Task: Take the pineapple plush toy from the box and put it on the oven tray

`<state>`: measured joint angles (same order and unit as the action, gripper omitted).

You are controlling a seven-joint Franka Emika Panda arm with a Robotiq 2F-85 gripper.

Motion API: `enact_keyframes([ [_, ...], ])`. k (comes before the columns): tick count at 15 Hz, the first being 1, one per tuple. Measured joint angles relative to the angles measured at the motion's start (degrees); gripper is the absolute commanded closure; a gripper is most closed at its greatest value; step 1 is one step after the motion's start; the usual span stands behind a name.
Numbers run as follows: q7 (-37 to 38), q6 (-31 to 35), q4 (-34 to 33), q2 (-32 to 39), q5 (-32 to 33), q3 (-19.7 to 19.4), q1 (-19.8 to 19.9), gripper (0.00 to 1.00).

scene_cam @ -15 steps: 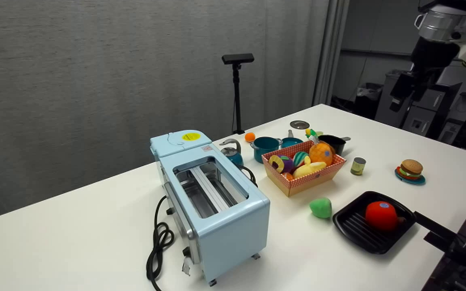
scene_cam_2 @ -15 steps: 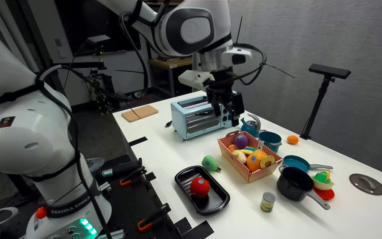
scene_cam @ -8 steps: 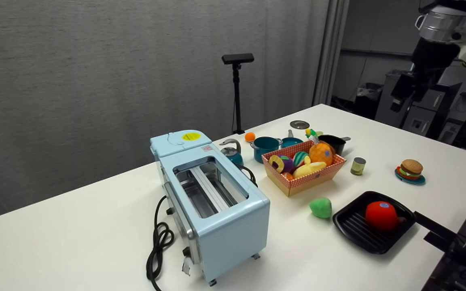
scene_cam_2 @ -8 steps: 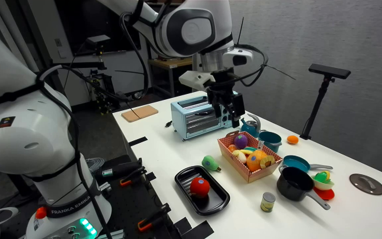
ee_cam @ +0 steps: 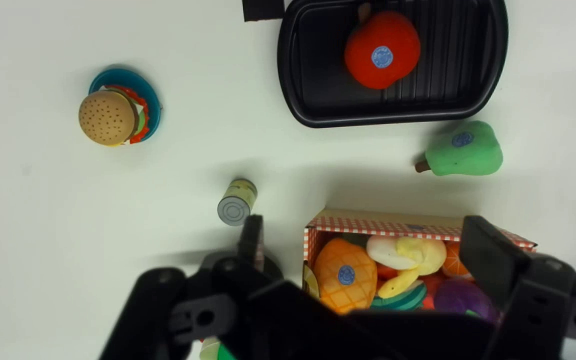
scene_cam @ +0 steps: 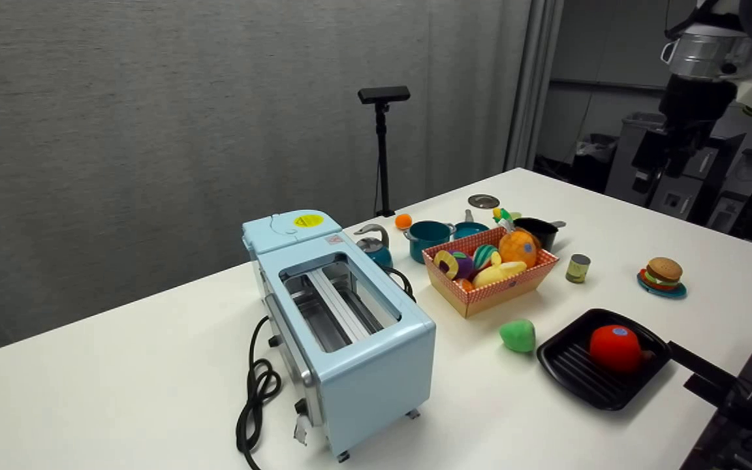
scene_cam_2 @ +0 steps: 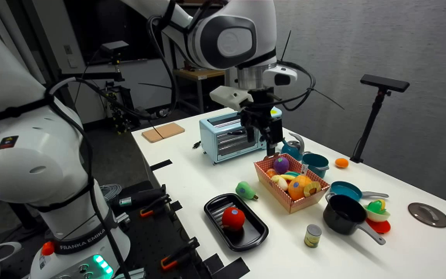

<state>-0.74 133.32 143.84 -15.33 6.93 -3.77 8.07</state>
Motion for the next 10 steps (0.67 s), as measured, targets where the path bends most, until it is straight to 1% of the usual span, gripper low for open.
enact_keyframes([
  [6, -4.15, -6.33, -5.22, 4.54, -3.45, -0.59, -0.22, 0.00],
  [10, -5.93, -8.28, -10.54, 9.26, -3.80, -0.61, -0.23, 0.00],
])
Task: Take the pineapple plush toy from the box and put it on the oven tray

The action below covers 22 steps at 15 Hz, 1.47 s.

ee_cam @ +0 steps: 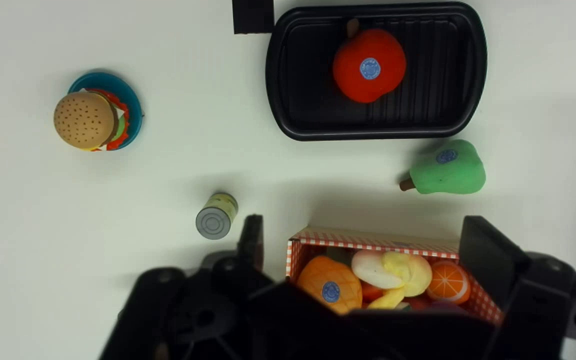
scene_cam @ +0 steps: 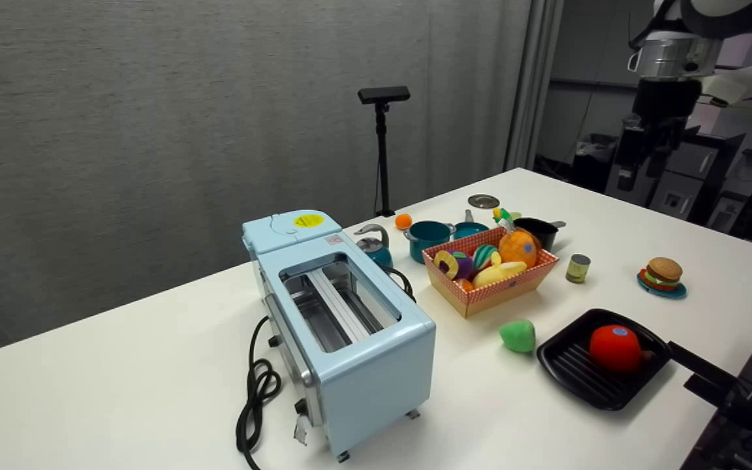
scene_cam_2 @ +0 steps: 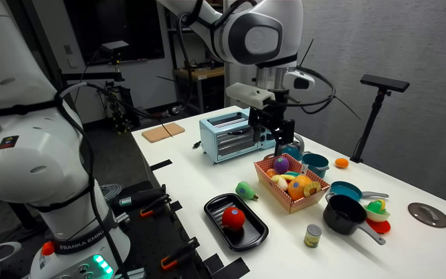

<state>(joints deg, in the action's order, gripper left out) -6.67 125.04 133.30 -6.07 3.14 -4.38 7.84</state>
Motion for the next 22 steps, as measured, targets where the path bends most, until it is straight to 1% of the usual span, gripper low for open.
enact_keyframes([
  [10, -0.20, -1.73, -14.47, 14.62, 0.41, 0.41, -0.70, 0.00],
  [16, -0.20, -5.21, -24.07, 23.40, 0.77, 0.92, -1.89, 0.00],
  [22, -0.36, -9.20, -34.78, 31.40, 0.78, 0.88, -1.92, 0.00],
])
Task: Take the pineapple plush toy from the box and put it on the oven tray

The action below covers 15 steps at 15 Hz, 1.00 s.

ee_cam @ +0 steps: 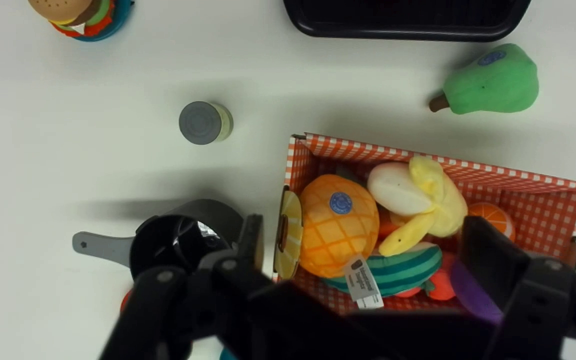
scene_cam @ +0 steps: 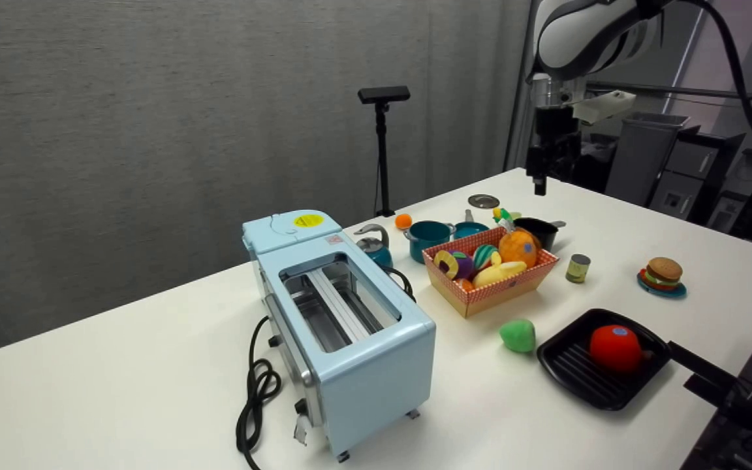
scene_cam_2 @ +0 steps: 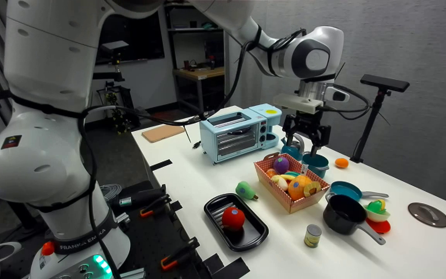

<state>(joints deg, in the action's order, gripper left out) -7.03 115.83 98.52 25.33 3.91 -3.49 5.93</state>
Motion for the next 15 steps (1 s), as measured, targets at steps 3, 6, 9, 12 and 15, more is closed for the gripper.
enact_keyframes([
  [3, -0.39, -1.91, -5.47, 3.79, 0.04, 0.09, -0.02, 0.00],
  [6, -0.84, -3.46, -10.27, 7.09, 0.36, 0.29, -0.44, 0.00],
  [9, -0.95, -4.04, -13.77, 9.57, 1.60, 0.48, -1.38, 0.00],
  [12, -1.16, -4.30, -15.89, 11.13, 3.03, 0.71, -2.35, 0.00],
  [15, -1.39, -4.42, -16.57, 11.77, 3.85, 0.76, -3.02, 0.00],
])
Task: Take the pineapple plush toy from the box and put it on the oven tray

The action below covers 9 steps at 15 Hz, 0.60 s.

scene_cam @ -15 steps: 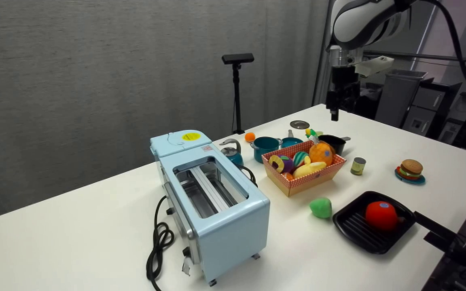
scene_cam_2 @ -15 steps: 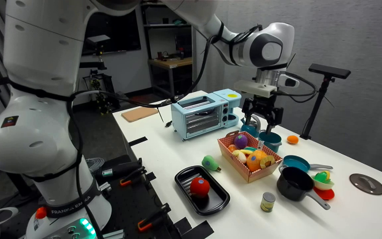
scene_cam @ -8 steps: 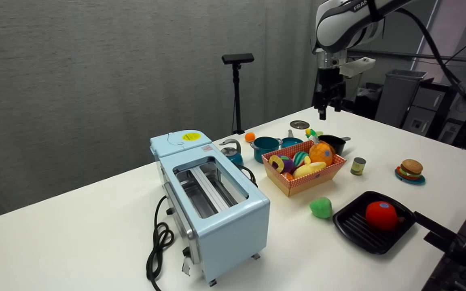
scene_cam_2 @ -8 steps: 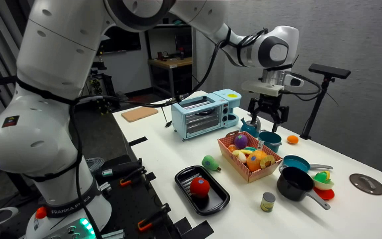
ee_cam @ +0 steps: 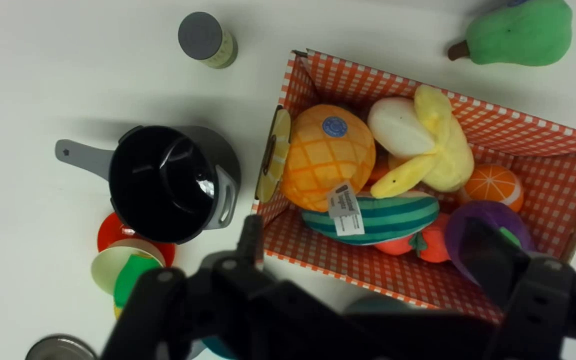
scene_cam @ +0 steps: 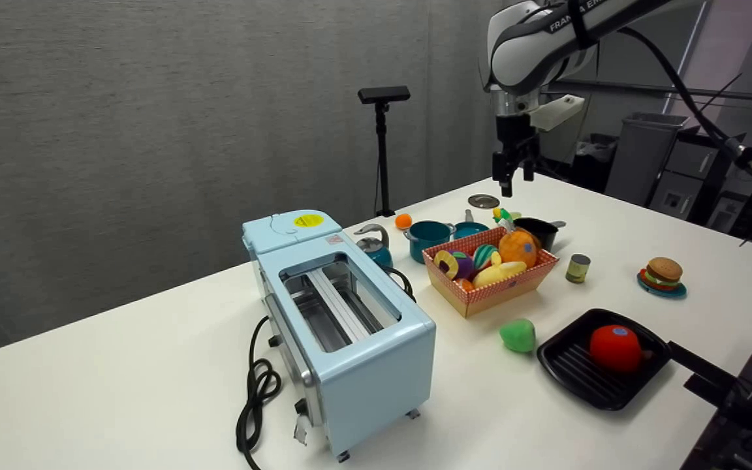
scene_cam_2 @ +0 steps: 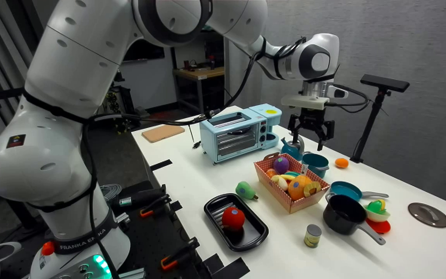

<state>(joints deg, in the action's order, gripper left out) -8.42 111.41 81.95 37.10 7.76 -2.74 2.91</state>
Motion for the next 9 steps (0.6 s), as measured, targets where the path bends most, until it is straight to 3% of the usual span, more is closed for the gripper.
enact_keyframes([
  [9, -0.11, -0.95, -0.13, 0.05, 0.00, -0.03, 0.23, 0.00],
])
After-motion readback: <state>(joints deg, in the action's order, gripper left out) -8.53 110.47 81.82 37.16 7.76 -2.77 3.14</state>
